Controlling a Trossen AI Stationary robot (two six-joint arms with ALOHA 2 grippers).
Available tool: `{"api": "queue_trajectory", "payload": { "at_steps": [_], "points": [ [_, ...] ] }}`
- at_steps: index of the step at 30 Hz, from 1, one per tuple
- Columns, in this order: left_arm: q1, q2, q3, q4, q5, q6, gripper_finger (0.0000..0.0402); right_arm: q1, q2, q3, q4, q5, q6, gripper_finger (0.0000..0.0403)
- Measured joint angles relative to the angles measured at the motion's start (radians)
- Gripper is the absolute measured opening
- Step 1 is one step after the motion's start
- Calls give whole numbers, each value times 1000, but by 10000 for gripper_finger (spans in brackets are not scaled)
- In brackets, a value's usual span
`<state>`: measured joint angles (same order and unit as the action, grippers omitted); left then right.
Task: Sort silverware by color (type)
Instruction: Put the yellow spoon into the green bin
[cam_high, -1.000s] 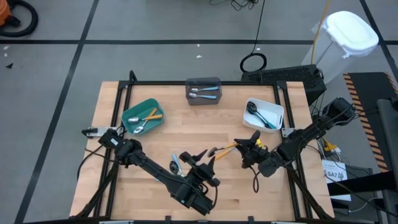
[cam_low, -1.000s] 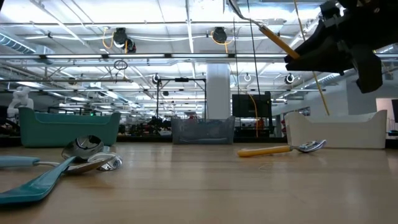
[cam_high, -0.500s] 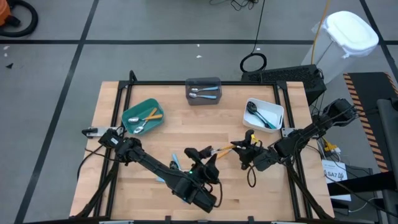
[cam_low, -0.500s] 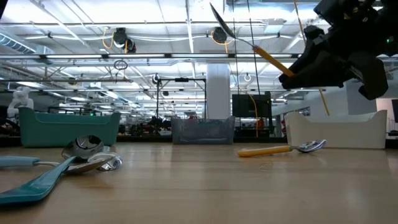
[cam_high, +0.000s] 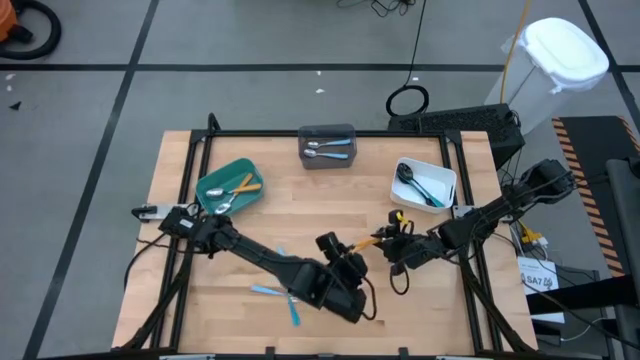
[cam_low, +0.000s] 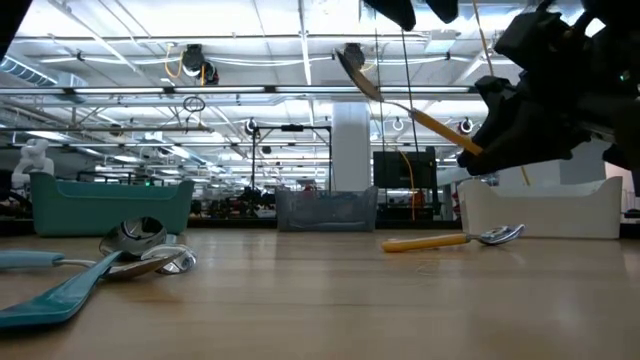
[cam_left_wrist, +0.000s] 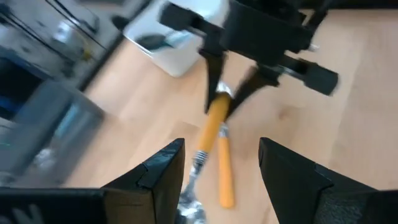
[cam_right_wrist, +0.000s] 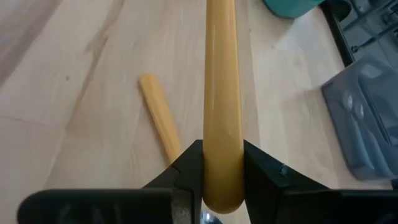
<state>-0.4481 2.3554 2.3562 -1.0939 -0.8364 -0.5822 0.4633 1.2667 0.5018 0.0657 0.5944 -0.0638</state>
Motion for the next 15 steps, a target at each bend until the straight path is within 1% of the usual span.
{"api": "queue_trajectory", "payload": {
  "at_steps": [2, 6, 10, 15],
  "points": [
    [12, 0, 0, -1, 33, -4, 205, 0, 0, 0, -14, -1, 1, 73],
    [29, 0, 0, 0, 73, 35, 205, 0, 0, 0, -35, -18, 7, 74],
    [60, 2, 0, 1, 162, 61, 205, -2, 0, 0, -36, -24, 1, 74],
    [95, 20, -1, 42, 221, 92, 205, -2, 0, 0, -42, -24, -6, 74]
  ]
}}
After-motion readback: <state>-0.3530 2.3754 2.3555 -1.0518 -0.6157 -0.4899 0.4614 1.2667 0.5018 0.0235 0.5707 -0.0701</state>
